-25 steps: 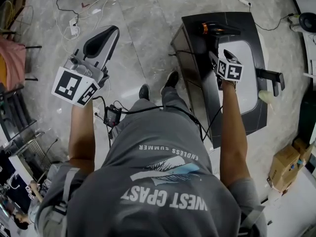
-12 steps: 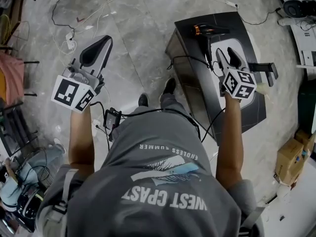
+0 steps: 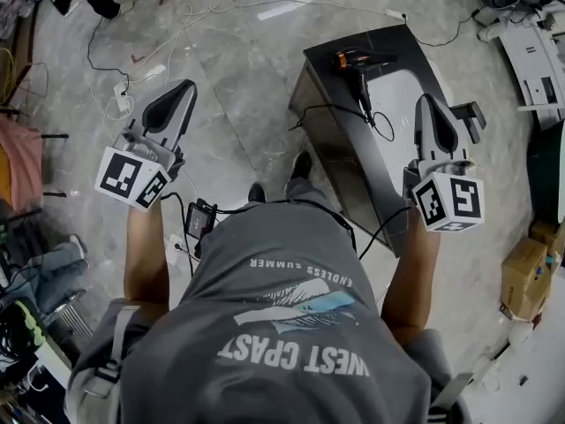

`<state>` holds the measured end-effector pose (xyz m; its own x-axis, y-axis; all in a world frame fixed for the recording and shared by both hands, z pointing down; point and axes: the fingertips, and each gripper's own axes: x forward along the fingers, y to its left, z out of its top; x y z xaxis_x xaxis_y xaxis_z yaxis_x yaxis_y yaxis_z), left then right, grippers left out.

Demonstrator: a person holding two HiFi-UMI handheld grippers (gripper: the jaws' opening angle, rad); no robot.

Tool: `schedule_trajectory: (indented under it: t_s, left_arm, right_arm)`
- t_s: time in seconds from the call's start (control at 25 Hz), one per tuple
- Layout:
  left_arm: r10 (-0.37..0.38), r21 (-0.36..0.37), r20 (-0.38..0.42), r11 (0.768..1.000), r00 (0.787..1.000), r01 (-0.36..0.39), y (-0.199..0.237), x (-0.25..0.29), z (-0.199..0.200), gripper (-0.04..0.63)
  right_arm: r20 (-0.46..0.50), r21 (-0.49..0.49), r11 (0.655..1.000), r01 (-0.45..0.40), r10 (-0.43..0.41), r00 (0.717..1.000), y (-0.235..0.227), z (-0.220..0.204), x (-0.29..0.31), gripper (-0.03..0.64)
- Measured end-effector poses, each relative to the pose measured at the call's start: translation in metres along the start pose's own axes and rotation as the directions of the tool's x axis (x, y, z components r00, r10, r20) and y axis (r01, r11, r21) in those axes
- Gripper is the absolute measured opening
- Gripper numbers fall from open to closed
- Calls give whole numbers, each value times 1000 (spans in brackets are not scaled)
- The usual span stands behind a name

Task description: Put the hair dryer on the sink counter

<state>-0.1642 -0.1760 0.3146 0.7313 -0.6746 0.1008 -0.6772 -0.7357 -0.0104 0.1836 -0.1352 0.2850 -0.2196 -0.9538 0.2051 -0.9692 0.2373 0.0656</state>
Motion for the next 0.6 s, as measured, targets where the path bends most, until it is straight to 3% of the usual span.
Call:
schedule_trajectory:
  t_s: [0.24,0.6]
  left_arm:
    - [-18,-5,2,1000,1000,18,-1,-13,-4,25]
    - [-55,-21,2,998,998,55,-10,-18,-12,25]
  right_arm:
    - [75,-14,1000,0,1,997,18,34,-30,28]
    - [89,-23,999,24,-22,996,25,41,-46,28]
